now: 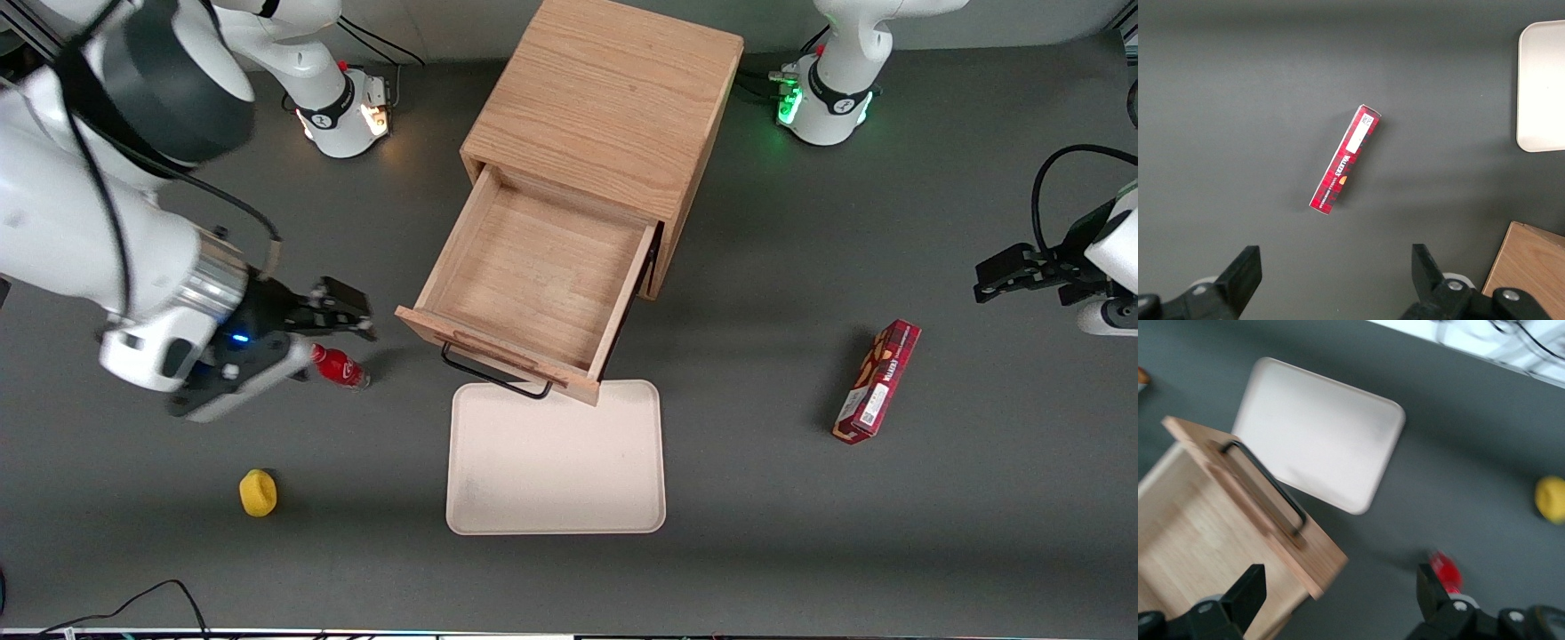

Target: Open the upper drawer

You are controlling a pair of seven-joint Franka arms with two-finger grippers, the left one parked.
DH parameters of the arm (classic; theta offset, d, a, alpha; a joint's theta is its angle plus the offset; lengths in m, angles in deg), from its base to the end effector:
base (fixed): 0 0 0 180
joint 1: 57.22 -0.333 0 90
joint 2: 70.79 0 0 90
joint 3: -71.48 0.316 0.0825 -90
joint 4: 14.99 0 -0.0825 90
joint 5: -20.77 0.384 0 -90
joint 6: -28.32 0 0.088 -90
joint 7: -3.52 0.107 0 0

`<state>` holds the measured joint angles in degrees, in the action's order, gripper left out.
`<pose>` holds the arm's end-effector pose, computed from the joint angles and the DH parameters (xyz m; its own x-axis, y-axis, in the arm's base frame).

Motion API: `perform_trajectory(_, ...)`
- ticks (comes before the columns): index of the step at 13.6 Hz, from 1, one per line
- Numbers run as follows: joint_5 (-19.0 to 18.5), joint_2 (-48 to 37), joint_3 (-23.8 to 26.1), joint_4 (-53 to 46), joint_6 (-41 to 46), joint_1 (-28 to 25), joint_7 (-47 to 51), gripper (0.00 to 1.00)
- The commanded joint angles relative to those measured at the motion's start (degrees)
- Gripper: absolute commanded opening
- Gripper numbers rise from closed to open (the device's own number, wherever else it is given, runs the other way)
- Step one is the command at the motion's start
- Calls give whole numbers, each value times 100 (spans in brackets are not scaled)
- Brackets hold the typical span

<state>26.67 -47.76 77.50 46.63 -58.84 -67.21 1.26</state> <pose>0.6418 0.1785 0.6086 0.9500 0.3079 0.0518 0.3122 -0.9395 -0.1411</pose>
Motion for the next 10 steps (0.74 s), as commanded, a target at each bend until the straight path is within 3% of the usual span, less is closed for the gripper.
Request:
perform_trajectory(1, -324, -729, -810, 684, 1422, 6, 235, 100)
perform_trajectory(2, -517, -1008, -952, 850, 1612, 15, 253, 100)
perform_trajectory(4, -563, -1999, -1015, 2058, 1379, 15, 1012, 100)
perform_trajectory(8, -607, -4171, -1015, 5065, -246, 23, 1281, 100)
perform_trajectory(10, -686, -4150, -1023, 5001, -267, 32, 1290, 100)
